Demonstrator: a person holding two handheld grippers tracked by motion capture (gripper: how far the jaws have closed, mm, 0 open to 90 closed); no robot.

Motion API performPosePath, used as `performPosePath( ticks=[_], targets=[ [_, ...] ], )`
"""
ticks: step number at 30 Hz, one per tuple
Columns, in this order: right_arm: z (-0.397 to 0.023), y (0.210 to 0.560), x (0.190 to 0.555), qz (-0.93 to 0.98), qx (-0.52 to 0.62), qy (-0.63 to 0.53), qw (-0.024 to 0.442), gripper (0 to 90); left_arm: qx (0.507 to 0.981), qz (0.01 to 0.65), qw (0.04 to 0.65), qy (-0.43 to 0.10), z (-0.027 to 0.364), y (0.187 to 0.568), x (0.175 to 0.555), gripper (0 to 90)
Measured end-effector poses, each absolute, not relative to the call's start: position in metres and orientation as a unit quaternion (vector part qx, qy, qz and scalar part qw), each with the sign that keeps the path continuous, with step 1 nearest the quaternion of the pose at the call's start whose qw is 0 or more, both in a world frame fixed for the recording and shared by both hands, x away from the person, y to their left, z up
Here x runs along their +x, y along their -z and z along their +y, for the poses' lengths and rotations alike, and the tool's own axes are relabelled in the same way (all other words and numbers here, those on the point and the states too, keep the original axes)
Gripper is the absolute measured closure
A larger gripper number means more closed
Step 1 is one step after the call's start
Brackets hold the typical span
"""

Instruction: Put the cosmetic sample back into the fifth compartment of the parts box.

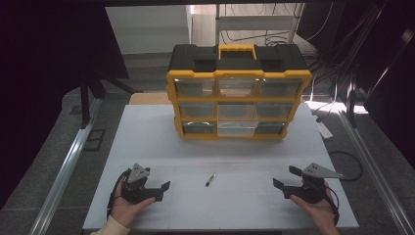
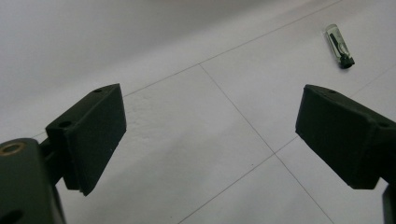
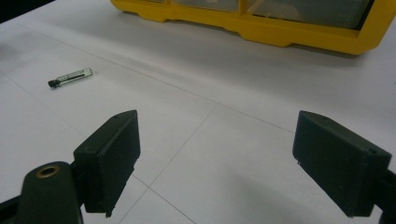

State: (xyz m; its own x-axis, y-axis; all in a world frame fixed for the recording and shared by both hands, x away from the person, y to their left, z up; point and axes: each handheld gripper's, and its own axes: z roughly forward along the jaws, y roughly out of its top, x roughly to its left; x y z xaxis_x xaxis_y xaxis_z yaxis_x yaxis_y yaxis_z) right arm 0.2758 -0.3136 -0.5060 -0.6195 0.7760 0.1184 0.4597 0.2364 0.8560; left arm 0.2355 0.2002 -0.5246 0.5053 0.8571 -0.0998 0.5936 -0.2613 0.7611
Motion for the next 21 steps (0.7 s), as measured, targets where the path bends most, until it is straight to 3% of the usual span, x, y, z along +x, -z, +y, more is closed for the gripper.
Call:
performPosePath(
  ticks=[21],
  targets=[
    [-0.3138, 0.5083, 0.2764, 0.766, 0.406, -0.472, 0.162, 16.1, 0.775, 0.469, 0.392, -0.161, 0.1946, 0.5182, 0.2344, 9.7]
  ],
)
